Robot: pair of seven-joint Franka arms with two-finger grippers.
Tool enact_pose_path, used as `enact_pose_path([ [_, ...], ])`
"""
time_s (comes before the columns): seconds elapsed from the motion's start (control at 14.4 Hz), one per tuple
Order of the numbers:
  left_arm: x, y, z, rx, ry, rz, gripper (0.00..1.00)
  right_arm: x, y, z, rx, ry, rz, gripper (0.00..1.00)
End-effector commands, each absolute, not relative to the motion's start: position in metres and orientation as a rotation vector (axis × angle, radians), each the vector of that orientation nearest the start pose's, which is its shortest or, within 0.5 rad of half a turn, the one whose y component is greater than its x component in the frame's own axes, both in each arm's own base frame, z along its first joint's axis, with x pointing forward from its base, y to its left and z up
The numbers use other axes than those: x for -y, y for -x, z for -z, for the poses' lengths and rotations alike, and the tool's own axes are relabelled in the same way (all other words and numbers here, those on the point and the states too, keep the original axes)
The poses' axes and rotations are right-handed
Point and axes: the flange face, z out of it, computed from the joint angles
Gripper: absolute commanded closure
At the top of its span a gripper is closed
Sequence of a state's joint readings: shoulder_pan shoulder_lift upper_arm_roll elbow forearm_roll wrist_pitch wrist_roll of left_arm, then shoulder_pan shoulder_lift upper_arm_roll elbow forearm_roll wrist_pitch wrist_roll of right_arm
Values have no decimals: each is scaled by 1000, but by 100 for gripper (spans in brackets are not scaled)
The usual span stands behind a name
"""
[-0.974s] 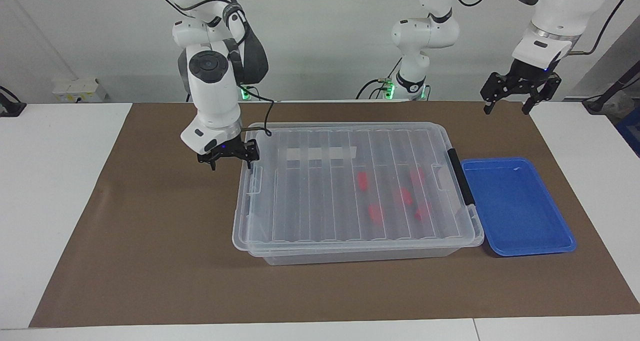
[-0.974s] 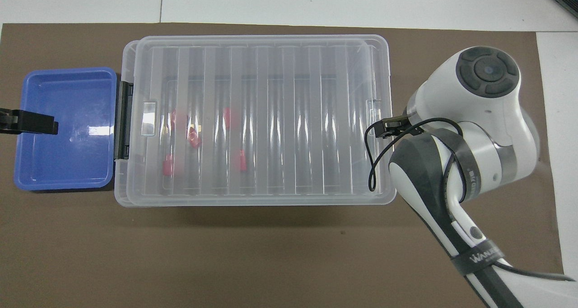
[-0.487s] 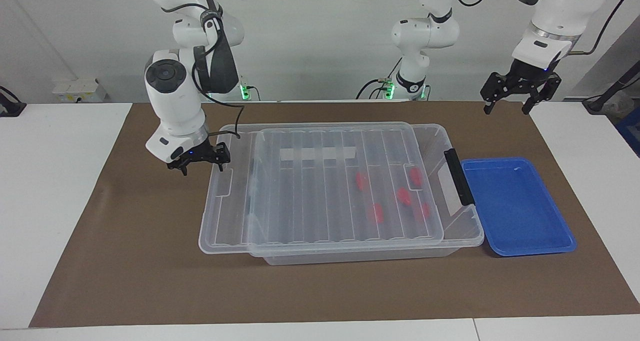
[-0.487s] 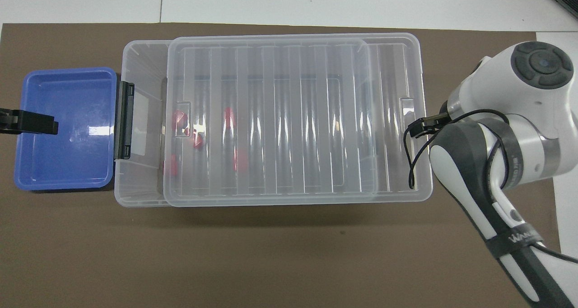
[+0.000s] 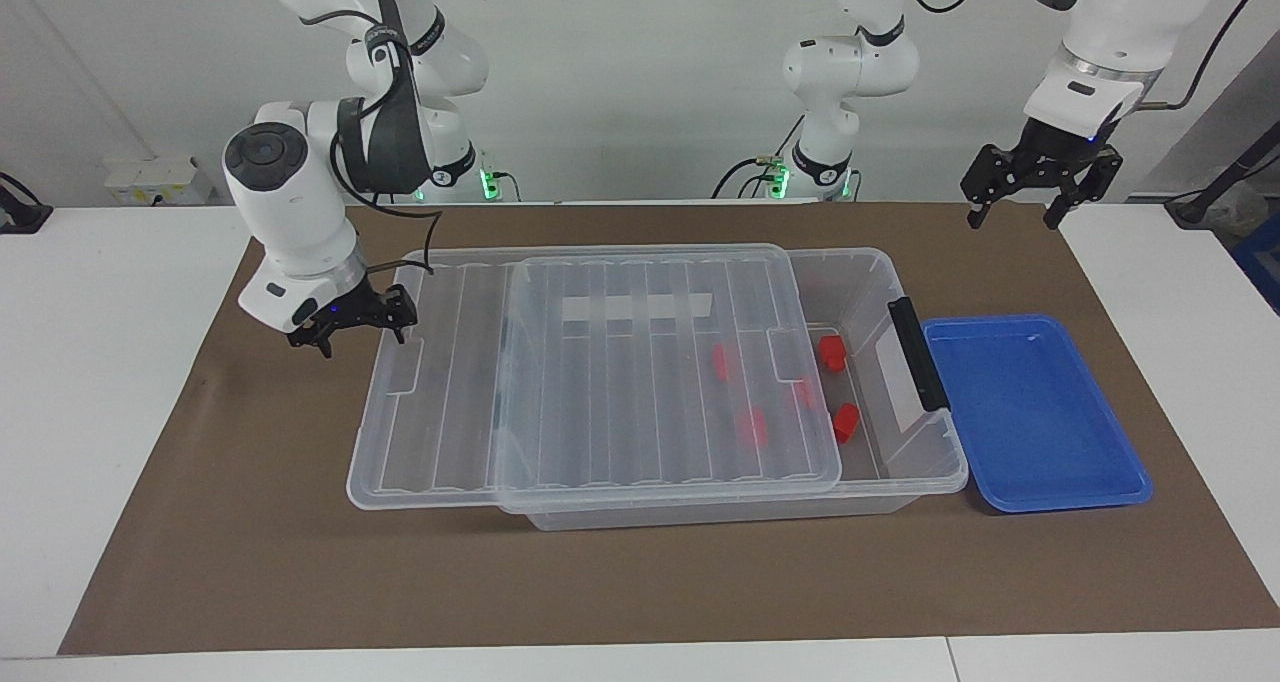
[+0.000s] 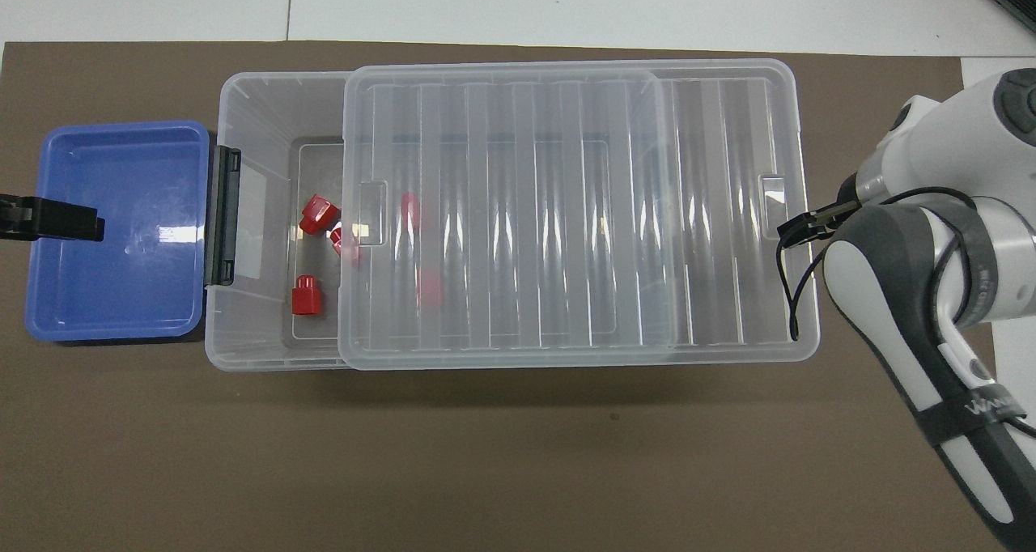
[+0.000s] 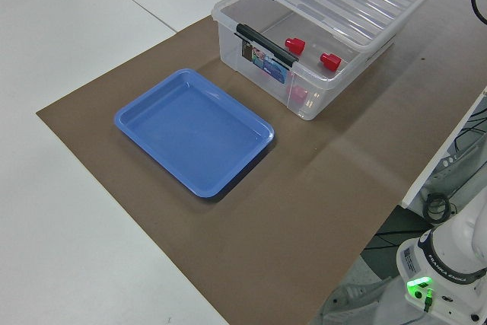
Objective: Place red block in blue tray from box
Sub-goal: 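Slide the clear lid away from the blue tray with the right gripper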
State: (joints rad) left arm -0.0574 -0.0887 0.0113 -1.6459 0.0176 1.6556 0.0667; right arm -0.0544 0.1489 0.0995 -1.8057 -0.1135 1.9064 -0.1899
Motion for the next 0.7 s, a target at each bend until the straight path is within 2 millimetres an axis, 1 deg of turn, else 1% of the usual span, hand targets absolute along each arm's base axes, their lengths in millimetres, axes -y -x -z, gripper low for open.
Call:
enact_pose_path([
  [0.0, 19, -530, -641, -157, 3138, 99, 0, 3, -592, -452, 543, 3203, -76, 0],
  [0.07, 18, -527, -641, -157, 3139, 77, 0, 10, -592, -453, 571, 3198, -70, 0],
  [0.14, 13, -525, -638, -126, 3140, 51, 0, 18, -592, -452, 590, 3193, -75, 0],
  [0.21, 10, -520, -644, -85, 3144, 41, 0, 23, -593, -453, 605, 3190, -73, 0],
  [0.28, 14, -522, -645, 76, 3150, 57, 0, 28, -592, -452, 615, 3187, -77, 0],
  [0.35, 23, -527, -645, 382, 3139, 126, 0, 30, -593, -452, 620, 3186, -78, 0],
  [0.42, 40, -531, -641, 695, 3113, 181, 0, 30, -593, -452, 620, 3186, -76, 0],
  [0.49, 59, -531, -638, 847, 3093, 213, 0, 29, -593, -453, 622, 3186, -75, 0],
  [0.56, 73, -529, -632, 861, 3092, 201, 0, 28, -594, -453, 621, 3186, -75, 0],
  [0.63, 79, -527, -626, 846, 3092, 187, 0, 25, -594, -454, 618, 3186, -77, 0],
])
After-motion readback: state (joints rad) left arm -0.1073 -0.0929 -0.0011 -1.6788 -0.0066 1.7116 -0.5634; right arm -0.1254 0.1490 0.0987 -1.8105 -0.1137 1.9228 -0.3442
